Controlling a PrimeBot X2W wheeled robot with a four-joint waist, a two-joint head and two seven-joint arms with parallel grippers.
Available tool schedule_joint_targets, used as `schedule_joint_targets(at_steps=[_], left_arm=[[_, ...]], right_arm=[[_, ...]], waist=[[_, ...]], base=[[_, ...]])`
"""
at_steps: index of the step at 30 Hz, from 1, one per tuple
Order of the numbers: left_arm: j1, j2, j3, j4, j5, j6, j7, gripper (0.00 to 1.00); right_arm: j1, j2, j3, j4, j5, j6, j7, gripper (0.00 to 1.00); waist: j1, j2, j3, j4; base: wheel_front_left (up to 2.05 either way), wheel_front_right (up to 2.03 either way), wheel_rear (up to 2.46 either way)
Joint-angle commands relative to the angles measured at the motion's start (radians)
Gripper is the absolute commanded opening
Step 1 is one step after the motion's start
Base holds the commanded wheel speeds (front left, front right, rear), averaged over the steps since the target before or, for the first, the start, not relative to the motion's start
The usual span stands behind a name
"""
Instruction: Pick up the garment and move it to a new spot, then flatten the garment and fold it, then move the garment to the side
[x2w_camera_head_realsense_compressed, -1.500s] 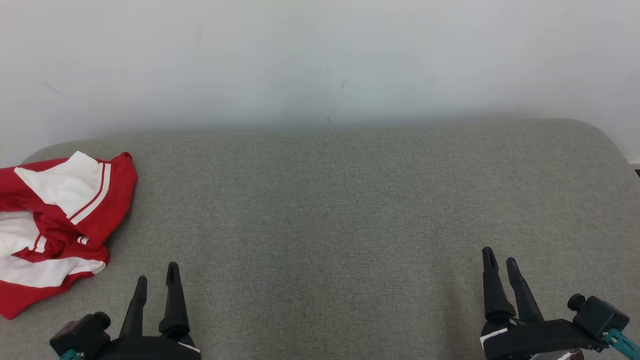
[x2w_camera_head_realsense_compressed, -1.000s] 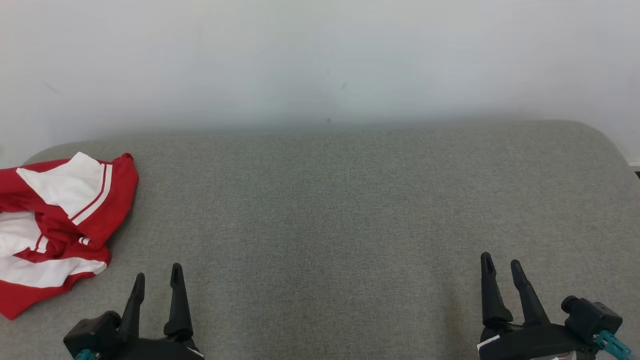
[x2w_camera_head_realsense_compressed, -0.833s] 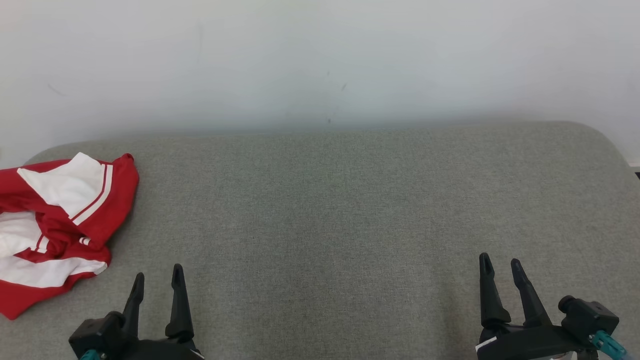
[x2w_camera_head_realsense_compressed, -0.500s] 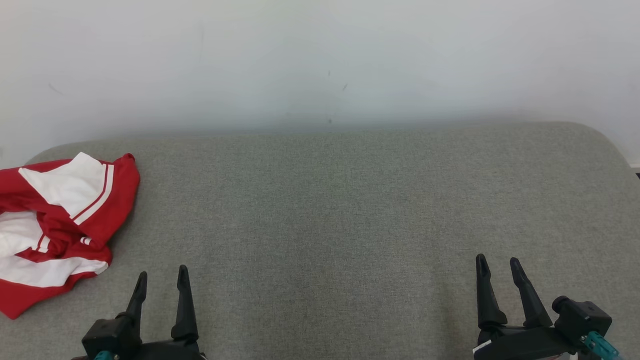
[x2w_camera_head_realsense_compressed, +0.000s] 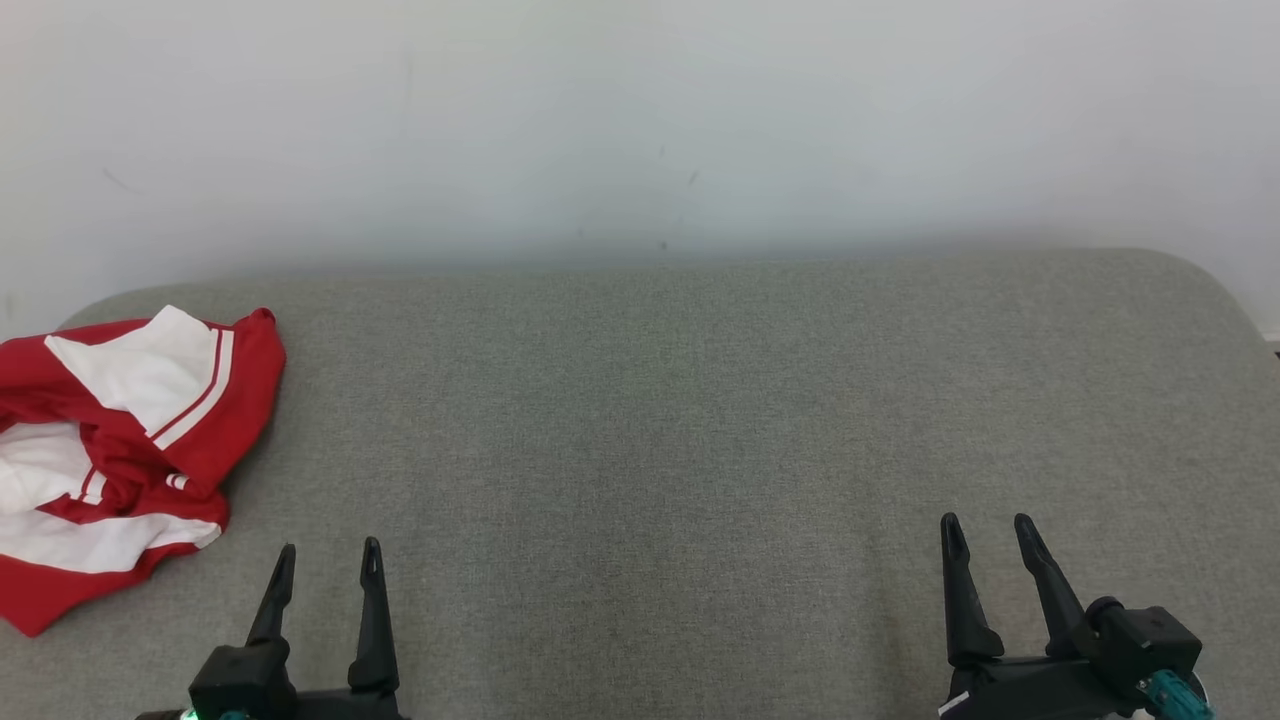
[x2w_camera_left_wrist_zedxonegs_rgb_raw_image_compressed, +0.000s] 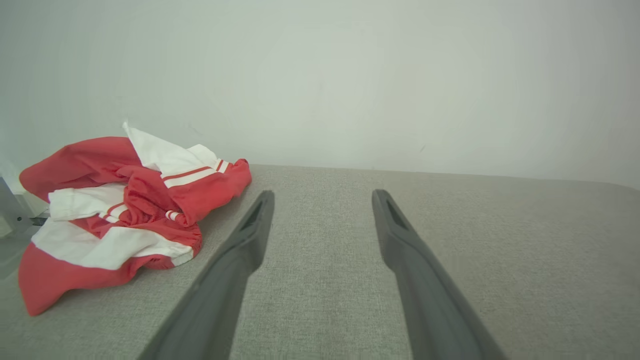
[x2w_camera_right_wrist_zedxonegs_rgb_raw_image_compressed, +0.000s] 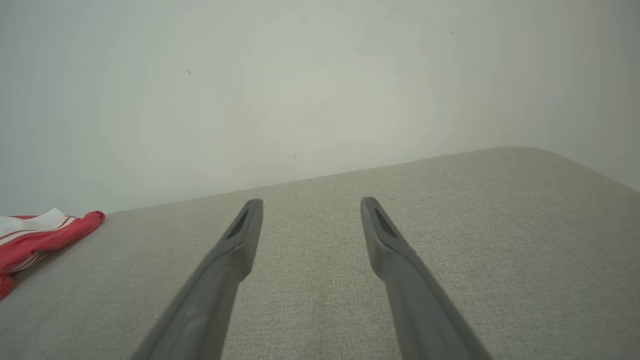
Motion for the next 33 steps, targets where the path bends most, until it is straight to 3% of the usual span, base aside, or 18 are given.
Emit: schedule_joint_targets(at_steps=[1,23,33], left_arm=[[0.011,0.007,-0.002,0.010,0.022,0.005,-0.008,1.00],[0.028,0.039,0.010,-0.012,0.085,-0.002,0.001,1.00],[0.040,0.040,0.013,-0.035,0.053,0.007,0.054,1.00]], right_arm=[[0.002,-0.001,0.002,-0.001,-0.028,-0.002,-0.008,1.00],[0.016,-0.001,0.011,0.001,-0.168,-0.002,-0.039,1.00],[0.017,0.000,0.006,-0.004,-0.153,-0.002,-0.022,1.00]], waist=[[0.0000,0.0000,-0.001,0.001],[0.0000,0.0000,-0.011,0.010],[0.0000,0.0000,-0.013,0.011]], base=[[0.00,0.00,0.00],[0.00,0.00,0.00],[0.00,0.00,0.00]])
